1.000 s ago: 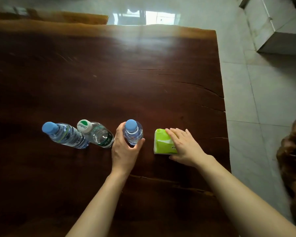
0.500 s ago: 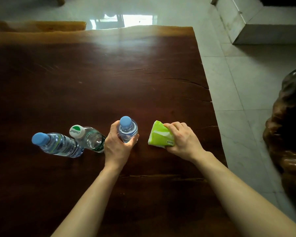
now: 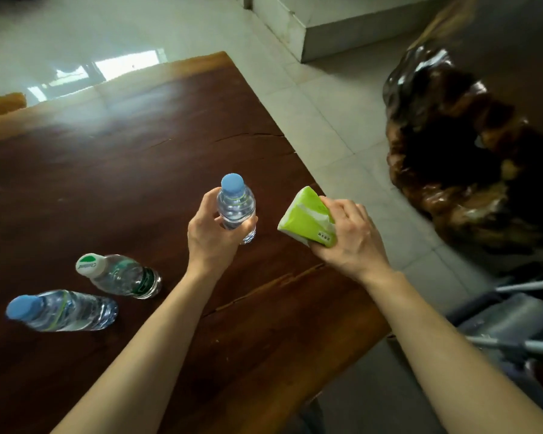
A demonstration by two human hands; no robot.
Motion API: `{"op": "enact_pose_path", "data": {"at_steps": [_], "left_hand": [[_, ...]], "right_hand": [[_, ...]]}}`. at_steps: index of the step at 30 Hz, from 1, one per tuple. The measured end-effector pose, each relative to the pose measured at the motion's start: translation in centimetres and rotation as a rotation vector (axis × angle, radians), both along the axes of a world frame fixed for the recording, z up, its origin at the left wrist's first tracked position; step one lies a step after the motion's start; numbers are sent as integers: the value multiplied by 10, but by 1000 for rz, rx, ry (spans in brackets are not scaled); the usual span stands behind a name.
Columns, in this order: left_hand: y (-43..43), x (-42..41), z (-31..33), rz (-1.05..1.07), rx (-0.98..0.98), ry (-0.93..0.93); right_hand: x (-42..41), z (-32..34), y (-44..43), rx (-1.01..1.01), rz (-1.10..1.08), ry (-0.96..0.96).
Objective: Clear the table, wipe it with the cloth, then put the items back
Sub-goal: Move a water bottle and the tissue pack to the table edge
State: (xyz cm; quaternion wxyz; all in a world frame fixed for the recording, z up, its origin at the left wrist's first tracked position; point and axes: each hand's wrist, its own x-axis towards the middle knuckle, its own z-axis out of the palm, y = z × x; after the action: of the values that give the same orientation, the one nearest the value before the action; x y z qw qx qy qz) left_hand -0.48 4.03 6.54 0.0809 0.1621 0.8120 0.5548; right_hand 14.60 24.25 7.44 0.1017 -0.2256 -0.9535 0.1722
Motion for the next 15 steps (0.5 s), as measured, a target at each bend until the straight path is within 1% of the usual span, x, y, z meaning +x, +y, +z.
{"op": "enact_pose_path", "data": {"at_steps": [5, 9, 11, 15], "left_hand": [[39, 26, 9, -178, 11, 40], [72, 49, 11, -281, 15, 35], [88, 60, 9, -320, 16, 26], [116, 78, -7, -372, -11, 11]], "right_hand": [[67, -2, 7, 1, -230, 23], [105, -17, 5, -5, -351, 17], [120, -27, 3, -6, -397, 17], [140, -51, 7, -20, -441, -45]]}}
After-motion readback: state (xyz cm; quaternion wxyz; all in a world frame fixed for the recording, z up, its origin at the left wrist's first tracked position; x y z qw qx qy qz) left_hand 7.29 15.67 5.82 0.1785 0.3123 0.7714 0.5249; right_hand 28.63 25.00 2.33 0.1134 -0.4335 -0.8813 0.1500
